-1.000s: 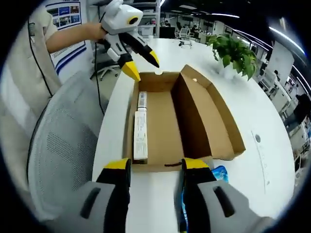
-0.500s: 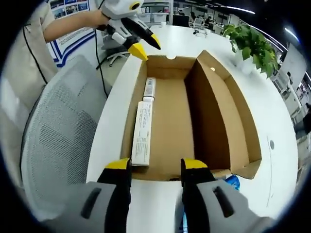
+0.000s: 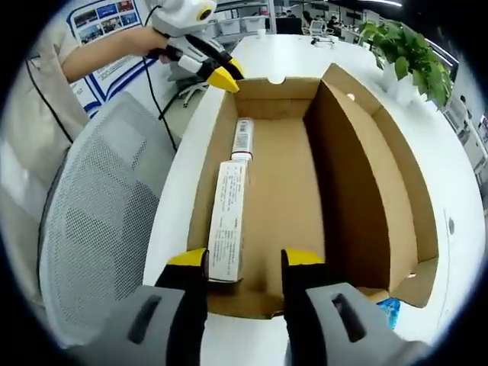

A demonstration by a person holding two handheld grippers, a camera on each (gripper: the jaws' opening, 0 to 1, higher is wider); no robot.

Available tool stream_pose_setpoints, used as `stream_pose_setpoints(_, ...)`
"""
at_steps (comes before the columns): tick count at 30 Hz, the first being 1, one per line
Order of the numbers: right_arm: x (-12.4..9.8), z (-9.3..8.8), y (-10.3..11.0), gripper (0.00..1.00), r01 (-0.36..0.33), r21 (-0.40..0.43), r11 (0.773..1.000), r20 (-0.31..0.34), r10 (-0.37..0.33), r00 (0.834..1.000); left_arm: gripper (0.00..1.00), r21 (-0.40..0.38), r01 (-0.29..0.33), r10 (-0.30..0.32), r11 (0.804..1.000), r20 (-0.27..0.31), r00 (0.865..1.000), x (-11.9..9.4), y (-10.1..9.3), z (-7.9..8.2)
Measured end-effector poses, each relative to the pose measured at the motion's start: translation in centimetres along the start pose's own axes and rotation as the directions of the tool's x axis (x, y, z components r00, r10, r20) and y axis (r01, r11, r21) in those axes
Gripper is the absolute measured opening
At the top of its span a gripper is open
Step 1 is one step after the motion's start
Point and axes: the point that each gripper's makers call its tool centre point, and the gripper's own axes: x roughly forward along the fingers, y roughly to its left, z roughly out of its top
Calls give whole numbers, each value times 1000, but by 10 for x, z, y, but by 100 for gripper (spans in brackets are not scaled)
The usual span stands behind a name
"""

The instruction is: Operate the shoe box by opening the lid, removing the specified soft item, and placing it in the target area until the item is outside and the box remains undamaged.

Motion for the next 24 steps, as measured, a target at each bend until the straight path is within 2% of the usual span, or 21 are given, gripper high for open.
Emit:
stream_pose_setpoints(5,-2,-1,-7,39,28,-11,1000,-9,-28,1000,13,19,-6,6,1000,-9,1000,0,2,0)
stream_pose_setpoints(9,-5,0,-10,33,48,-34,998,-12,-48,999,11,22,-4,4,1000,-15,1000,0,1,0)
stream_pose_setpoints(14,-2,7,0,31,11,-20,1000,20,-11,1000,11,14,1,0,1000,-17,1000,-1,-2,0)
stream_pose_setpoints(24,14,8,6,24,10,-28,1000,6,-10,1000,9,7,-1,1,1000,-17,1000,-2,-3,-1)
